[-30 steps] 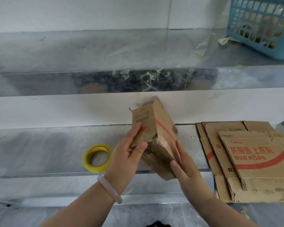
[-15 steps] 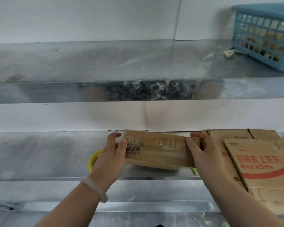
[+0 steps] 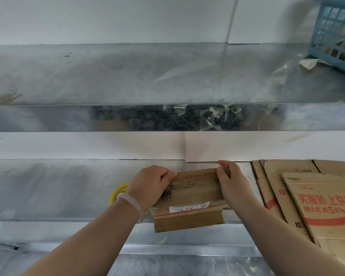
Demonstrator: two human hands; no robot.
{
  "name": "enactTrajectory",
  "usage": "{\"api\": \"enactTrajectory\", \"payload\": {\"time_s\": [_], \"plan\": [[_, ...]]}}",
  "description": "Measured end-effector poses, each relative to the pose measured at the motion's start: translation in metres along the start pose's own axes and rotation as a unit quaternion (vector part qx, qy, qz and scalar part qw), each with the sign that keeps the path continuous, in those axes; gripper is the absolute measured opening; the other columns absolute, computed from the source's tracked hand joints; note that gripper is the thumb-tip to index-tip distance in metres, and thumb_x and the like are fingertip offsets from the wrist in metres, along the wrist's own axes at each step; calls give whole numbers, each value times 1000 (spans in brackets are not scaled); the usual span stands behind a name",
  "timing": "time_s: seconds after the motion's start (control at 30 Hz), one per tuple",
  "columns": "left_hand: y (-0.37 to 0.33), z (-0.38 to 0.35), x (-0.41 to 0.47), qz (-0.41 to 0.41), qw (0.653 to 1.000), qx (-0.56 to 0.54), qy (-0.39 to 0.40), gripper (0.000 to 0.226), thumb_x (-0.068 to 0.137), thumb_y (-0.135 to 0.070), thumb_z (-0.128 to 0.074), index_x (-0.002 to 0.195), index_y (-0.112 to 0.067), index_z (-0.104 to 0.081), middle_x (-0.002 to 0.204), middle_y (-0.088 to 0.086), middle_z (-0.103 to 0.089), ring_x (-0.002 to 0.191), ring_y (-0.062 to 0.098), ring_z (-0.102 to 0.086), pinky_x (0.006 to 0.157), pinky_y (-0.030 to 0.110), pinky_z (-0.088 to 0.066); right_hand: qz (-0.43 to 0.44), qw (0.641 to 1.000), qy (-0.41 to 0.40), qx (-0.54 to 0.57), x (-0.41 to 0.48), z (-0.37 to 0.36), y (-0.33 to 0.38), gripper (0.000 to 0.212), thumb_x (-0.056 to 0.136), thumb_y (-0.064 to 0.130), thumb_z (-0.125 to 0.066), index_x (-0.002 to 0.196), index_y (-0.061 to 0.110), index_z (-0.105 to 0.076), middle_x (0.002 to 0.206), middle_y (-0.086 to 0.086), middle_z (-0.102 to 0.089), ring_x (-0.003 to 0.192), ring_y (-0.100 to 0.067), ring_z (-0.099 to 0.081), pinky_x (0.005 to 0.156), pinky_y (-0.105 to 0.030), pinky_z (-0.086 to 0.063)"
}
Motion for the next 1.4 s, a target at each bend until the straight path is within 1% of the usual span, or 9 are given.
{"api": "enactTrajectory", "payload": {"time_s": [0.23,0.43,0.6,0.77,0.93,1.03,1.1,1.2,1.4], "plan": [[6,-4,26,16,997,73,33,48,94,-59,-35,78,-26,-66,72,-8,-62,69,7,-58,70,35,-52,53,987,37,-144,5,-3,9,64,87,56,-60,143,38,-33,139,7,-39,114,-12,-46,95,-34,-47],[-18,-9,15,0,987,156,-42,43,92,-62,-35,115,-33,-58,108,-13,-62,103,16,-53,86,38,-48,19,992,8,-126,10,-5,8,58,73,66,-68,118,39,-43,111,7,-52,89,-8,-55,76,-33,-54],[-13,-13,17,10,991,127,-40,37,86,-66,-43,99,-35,-57,95,-15,-59,94,13,-50,84,33,-45,24,995,-11,-95,13,-7,8,53,70,63,-73,109,36,-47,102,10,-56,86,-6,-56,65,-26,-46],[-12,-11,20,17,995,86,-47,28,88,-58,-49,87,-33,-62,81,-16,-59,85,9,-52,77,30,-47,36,995,34,-92,19,-12,2,33,90,45,-62,119,36,-47,115,3,-55,88,-6,-54,62,-22,-43],[-12,-3,16,3,998,20,-61,32,97,-37,-49,126,-31,-59,114,-13,-66,108,9,-57,89,22,-43,-2,987,152,49,17,-16,-4,66,101,26,-51,151,42,-10,143,-1,-40,115,-17,-53,97,-36,-50],[-17,4,4,-56,994,39,-86,46,97,-41,-43,140,-23,-47,138,-9,-51,129,11,-43,112,30,-30,48,995,86,-32,15,-2,-1,70,98,33,-54,151,41,-9,154,2,-31,128,-18,-45,107,-42,-43],[-20,1,-7,-105,985,110,-86,55,96,-50,-31,140,-21,-47,144,-6,-46,135,12,-38,118,39,-21,203,965,-11,-163,0,9,23,55,98,38,-49,150,35,-30,156,10,-30,143,-13,-29,116,-43,-32],[-18,-16,-15,-138,971,192,-29,63,98,-55,-13,146,-23,-38,149,-6,-40,139,15,-34,116,44,-25,418,842,19,-340,-25,-19,42,52,99,52,-31,141,27,-50,151,12,-38,147,-11,-18,122,-44,-17],[-11,-29,-5,-186,949,248,48,62,98,-58,-3,151,-30,-24,158,-12,-17,147,15,-12,119,42,-14,435,769,113,-454,-12,-34,25,63,97,66,-13,147,35,-35,155,15,-22,149,-17,-14,118,-44,-4]]}}
Point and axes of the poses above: each hand's wrist, its own x-axis towards the middle knuckle, its own z-axis out of the back of the hand, y = z × x, the point moved 9 cm from there along x, towards the middle knuckle
